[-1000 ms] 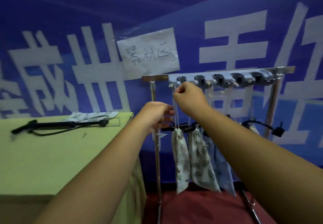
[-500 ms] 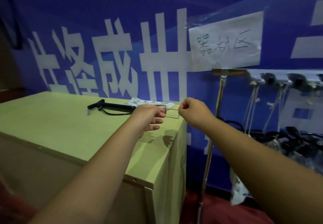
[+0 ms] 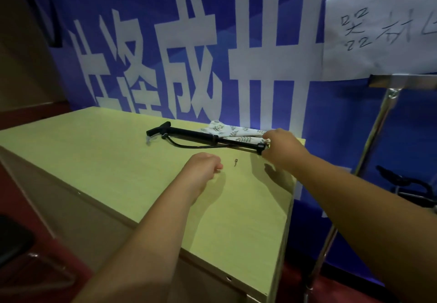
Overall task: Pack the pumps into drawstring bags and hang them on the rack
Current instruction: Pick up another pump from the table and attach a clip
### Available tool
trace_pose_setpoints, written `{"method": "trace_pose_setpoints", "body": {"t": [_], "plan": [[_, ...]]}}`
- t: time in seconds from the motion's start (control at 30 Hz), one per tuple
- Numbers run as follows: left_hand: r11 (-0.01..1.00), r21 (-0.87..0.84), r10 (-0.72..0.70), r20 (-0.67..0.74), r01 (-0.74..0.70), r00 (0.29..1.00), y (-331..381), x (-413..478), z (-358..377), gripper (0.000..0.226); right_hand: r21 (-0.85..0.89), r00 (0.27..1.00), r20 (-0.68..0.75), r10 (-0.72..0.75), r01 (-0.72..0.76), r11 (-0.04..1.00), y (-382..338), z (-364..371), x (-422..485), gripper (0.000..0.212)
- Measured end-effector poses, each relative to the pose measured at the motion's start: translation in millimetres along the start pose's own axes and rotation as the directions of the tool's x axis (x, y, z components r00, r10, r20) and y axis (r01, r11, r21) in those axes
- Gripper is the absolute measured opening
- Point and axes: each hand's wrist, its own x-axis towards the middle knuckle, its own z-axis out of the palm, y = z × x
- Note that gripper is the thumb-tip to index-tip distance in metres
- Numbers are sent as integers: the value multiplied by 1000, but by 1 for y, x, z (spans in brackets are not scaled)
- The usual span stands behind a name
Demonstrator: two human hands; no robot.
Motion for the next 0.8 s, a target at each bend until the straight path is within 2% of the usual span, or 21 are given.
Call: {"method": "trace_pose_setpoints", "body": {"t": [0.13, 0.23, 0.33, 0.43, 0.5, 0.57, 0.63, 0.67, 0.7, 0.77, 0.8], "plan": [[999, 46, -1, 24, 0, 1000, 0, 10, 4, 12, -129, 995, 100, -14, 27, 991, -1, 27, 22, 48], [999, 2, -43, 24, 43, 999, 0, 21, 3, 13, -168, 998, 50, -46, 53, 984, -2, 33, 30, 38], [993, -72, -94, 49, 98, 994, 3, 27, -2, 9, -150, 994, 93, -63, 76, 986, -8, 29, 35, 31], [982, -122, -137, 52, 143, 989, 8, 31, -3, 20, -92, 993, 99, -70, 79, 993, -20, 16, 34, 24], [949, -258, -172, 55, 181, 984, 11, 36, -4, 27, -28, 992, 93, -82, 84, 996, -34, 5, 30, 24], [877, -434, -188, 85, 206, 978, 13, 41, -8, 39, 51, 991, 101, -84, 79, 996, -52, -5, 23, 25], [743, -615, -192, 183, 265, 964, 16, 44, -13, 51, 139, 993, 99, -65, 51, 989, -69, -14, 16, 28], [658, -693, -193, 225, 297, 955, 18, 43, -17, 51, 192, 994, 105, -42, 21, 981, -76, -17, 12, 30], [578, -757, -189, 238, 304, 953, 20, 43, -20, 42, 262, 992, 126, -7, -26, 965, -83, -20, 9, 29], [434, -868, -182, 178, 242, 967, 21, 44, -28, 21, 440, 974, 213, 74, -164, 883, -95, -26, -3, 23], [392, -898, -179, 138, 200, 974, 21, 45, -32, 21, 510, 962, 252, 103, -223, 831, -99, -29, -11, 20]]}}
